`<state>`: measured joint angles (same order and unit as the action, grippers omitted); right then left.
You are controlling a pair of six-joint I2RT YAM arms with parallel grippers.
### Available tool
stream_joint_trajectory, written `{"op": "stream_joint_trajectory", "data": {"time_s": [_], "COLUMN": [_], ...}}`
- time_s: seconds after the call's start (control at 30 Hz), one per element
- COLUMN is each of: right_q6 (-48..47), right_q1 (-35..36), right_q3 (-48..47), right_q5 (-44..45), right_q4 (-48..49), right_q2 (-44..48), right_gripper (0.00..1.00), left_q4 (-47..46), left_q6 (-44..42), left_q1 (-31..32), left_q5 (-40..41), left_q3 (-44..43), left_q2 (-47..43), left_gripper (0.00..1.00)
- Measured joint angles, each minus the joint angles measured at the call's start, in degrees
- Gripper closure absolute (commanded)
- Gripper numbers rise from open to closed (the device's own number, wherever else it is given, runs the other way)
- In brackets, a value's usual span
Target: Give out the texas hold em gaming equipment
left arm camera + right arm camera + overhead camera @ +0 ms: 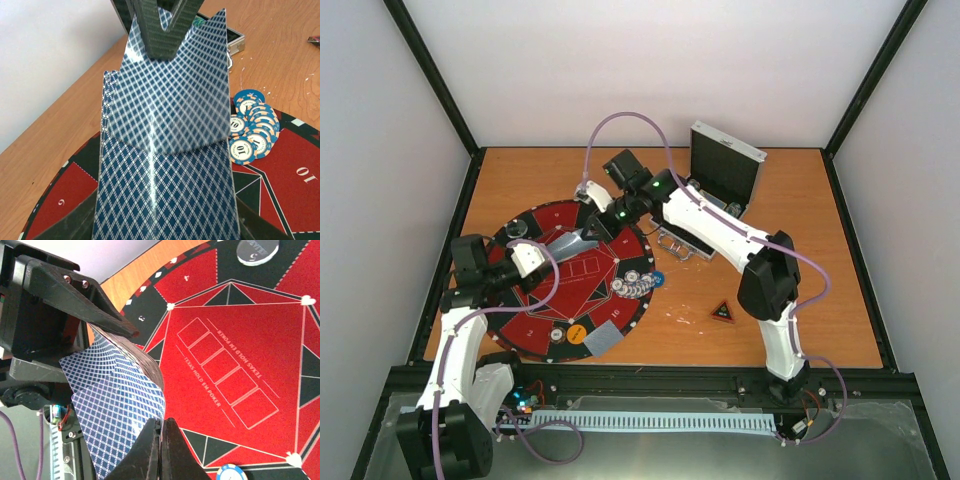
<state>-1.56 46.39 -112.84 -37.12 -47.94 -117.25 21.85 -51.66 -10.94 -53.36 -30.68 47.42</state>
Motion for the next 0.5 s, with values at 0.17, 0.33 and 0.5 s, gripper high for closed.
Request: {"op": "stream_joint_trajectory", "data": {"time_s": [0.17, 0.33, 0.5], "right_q6": [-0.63, -0.79, 1.55], "right_q1": [-1.18, -2.51, -6.67], "right_q3": [0.0, 0.0, 6.19], "right_q5": [0.72, -0.02, -1.53], "right_q4": [-2.25, -3.17, -0.72], "right_q2": [1.49, 4.63, 12.15], "right_gripper": [0.97, 0.97, 0.97], "left_q4": [-0.39, -0.83, -0.87], "left_q6": [0.02, 0.02, 0.04], "left_q1": [0.0, 0.0, 0.0], "left_q5": [-0.02, -0.04, -0.04], "left_q3": [0.2, 0.22, 0.22], "left_q2": [0.0, 0.0, -0.02], "left_gripper": [0.56, 0.56, 0.56]}}
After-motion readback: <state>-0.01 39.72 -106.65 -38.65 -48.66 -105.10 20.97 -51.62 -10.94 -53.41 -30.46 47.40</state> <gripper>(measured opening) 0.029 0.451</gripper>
